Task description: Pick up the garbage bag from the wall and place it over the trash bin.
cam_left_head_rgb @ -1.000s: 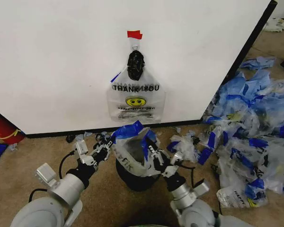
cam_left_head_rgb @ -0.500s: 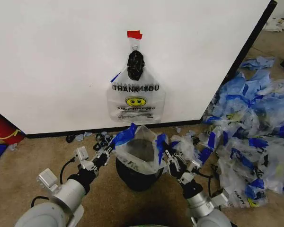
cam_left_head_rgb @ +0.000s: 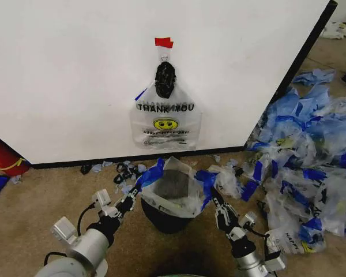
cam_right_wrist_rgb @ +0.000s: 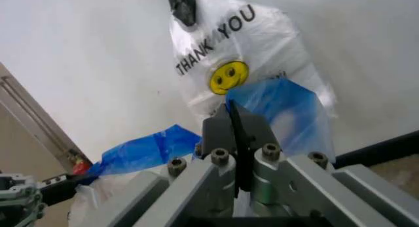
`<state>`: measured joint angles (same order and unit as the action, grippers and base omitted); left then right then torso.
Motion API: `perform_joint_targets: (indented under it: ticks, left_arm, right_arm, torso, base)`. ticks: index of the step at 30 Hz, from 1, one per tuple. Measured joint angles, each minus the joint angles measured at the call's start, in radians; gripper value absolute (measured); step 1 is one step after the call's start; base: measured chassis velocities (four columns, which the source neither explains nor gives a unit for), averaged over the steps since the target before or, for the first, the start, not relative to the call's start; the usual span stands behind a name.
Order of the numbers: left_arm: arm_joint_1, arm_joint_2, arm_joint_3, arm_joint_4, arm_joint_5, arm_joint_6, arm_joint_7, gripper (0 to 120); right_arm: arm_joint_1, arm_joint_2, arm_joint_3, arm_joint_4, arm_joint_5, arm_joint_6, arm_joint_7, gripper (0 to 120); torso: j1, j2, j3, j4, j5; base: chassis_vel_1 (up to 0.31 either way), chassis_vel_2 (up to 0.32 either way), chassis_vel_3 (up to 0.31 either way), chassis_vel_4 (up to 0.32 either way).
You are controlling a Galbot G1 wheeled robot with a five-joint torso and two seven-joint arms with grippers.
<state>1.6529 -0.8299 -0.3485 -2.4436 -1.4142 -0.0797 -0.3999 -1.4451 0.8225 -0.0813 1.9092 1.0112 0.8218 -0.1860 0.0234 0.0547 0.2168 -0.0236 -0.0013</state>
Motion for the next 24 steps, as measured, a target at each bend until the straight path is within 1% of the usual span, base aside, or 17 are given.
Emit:
perform_joint_targets:
  ticks: [7,15,19,24]
  left_arm:
    - [0.023,-0.039,0.037,0.058,0.080,-0.022,0.033,0]
    - [0.059,-0.039,0.043,0.062,0.119,-0.026,0.046,0]
    - [0.097,-0.036,0.036,0.043,0.140,-0.026,0.051,0]
    - [0.126,-0.040,0.036,0.049,0.168,-0.028,0.058,0]
  right_arm:
    - [-0.032,0.012,0.013,-0.074,-0.005,0.003,-0.033,0]
    - [-0.056,0.004,0.010,-0.098,-0.012,0.003,-0.051,0]
    - [-0.073,-0.008,-0.005,-0.103,-0.027,0.003,-0.060,0]
    - [-0.085,-0.008,-0.019,-0.113,-0.040,0.003,-0.065,0]
  torso:
    - [0.000,0.000,0.000,0.0000,0.0002]
    - [0.000,0.000,0.000,0.0000,0.0002]
    - [0.000,0.000,0.000,0.0000,0.0003]
    - [0.000,0.000,0.000,0.0000,0.0002]
  base:
    - [0.000,0.000,0.000,0.000]
    - [0.000,0.000,0.000,0.000]
    - [0.000,0.000,0.000,0.000]
    - [0.000,0.000,0.000,0.000]
